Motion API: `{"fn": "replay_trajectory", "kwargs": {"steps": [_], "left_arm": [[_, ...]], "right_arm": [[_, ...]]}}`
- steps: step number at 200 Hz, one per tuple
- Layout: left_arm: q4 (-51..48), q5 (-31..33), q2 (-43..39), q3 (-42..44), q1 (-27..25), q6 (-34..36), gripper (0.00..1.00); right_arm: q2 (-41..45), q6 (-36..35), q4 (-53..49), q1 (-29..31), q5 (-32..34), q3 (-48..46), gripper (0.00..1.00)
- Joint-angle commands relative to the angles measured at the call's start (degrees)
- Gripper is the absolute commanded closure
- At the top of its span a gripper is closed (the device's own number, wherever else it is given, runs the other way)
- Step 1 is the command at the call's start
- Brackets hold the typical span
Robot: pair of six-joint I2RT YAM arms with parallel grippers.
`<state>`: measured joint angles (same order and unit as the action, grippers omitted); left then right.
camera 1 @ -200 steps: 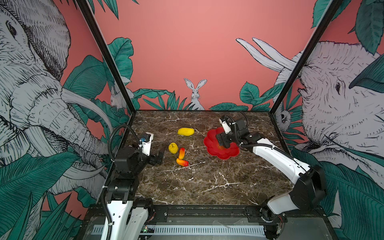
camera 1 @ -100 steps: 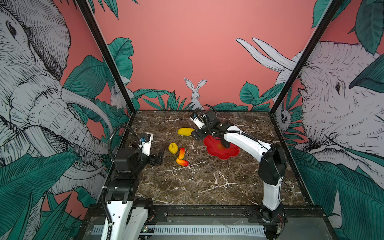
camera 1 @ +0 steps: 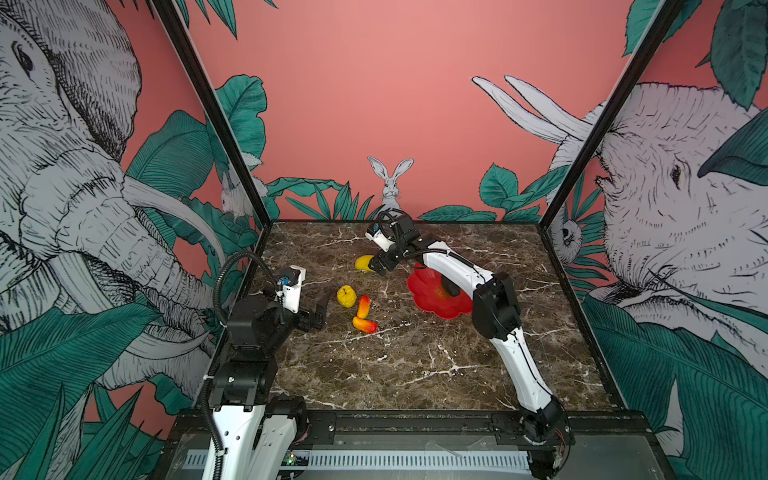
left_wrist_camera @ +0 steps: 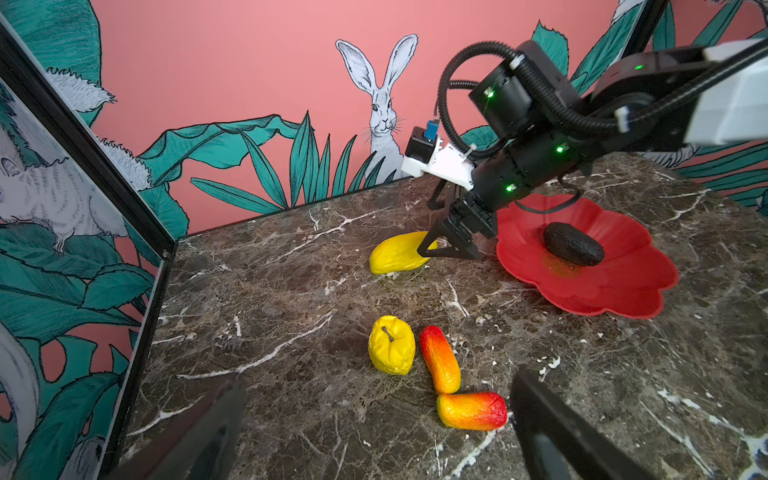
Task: Place and organize the fake fruits in the fruit bowl
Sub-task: 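Move the right gripper to the long yellow fruit and grasp it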
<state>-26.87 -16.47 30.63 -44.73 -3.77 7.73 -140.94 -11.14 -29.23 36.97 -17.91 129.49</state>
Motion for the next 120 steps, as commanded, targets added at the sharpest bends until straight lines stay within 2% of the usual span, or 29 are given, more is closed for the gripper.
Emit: {"fn": "replay_trajectory", "kwargs": {"steps": [1,81,120], "left_arm": [[-0.24,-0.32,-0.44,0.17,-0.09,0.14,0.0],[-0.27,-0.64,-0.91,0.39,-0.08,0.12,0.0],[-0.29,-0.84,-0.77,0.35,-0.03,0.13,0.0]], "right_arm": [[-3.35,-2.14,-3.1,-0.06,-4.68,6.85,0.01],[-12.33,-1.49,0.47,-0.32,-5.71,13.86,0.0],[-12.98,-1.34,-0.89,-0.14,-3.97,14.52,0.0]]}}
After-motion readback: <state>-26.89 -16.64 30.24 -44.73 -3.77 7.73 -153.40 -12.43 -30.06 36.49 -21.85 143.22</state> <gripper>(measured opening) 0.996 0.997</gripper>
